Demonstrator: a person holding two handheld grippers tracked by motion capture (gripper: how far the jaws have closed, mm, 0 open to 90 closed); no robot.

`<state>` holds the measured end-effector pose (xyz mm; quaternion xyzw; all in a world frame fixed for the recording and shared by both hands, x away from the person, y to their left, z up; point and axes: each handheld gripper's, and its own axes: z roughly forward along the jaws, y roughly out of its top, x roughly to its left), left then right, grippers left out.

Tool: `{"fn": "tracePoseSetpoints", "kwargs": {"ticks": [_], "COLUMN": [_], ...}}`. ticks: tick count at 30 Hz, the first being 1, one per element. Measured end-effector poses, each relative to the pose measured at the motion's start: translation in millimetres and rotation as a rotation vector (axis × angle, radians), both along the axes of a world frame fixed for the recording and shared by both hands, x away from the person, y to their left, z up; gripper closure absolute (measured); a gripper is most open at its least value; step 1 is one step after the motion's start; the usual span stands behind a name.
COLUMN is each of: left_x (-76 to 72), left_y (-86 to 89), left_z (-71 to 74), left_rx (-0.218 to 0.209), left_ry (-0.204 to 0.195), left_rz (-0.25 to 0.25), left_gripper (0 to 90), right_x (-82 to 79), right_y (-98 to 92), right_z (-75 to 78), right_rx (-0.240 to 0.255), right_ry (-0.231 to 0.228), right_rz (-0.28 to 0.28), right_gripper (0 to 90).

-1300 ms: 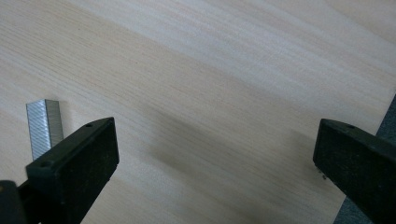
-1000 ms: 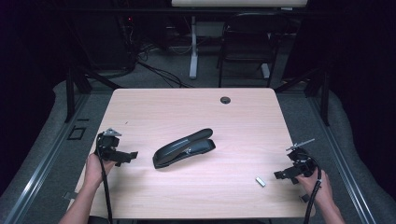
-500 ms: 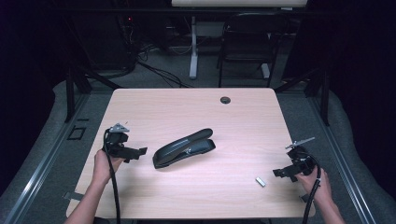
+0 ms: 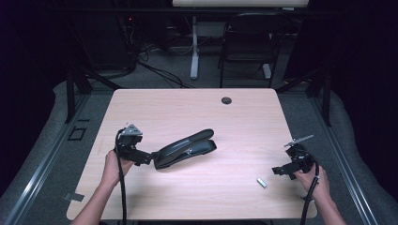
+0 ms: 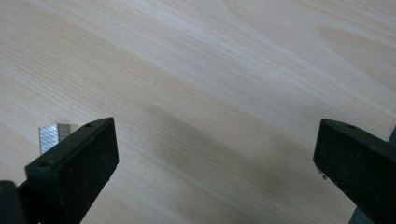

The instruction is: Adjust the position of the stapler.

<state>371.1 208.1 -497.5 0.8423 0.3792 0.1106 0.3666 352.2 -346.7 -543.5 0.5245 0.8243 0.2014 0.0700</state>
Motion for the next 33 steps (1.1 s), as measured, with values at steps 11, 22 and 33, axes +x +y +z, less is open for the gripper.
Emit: {"fn": "tracePoseSetpoints", "kwargs": {"ticks": [11,22,33], "left_x": [15.5,16.7,18.9], "left_y": [-25.2,-48.5,-51.5], "left_z": [-5.9,-12.1,-16.0], "left_rx": [-0.031,0.03,0.016], "left_ry": [0.047,0.016,0.03], "left_rz": [-0.049,-0.088,-0.118], "left_gripper": [0.0,0.1,18.2], "right_x": [-1.2,-0.3,0.3], "right_y": [6.2,16.0,15.2], "right_z": [1.5,1.1,-0.2], "right_rx": [-0.017,-0.032,-0.054], "right_ry": [-0.026,-0.017,-0.022], "right_rz": [0.021,0.079,0.069], "right_gripper": [0.0,1.6,1.9]}}
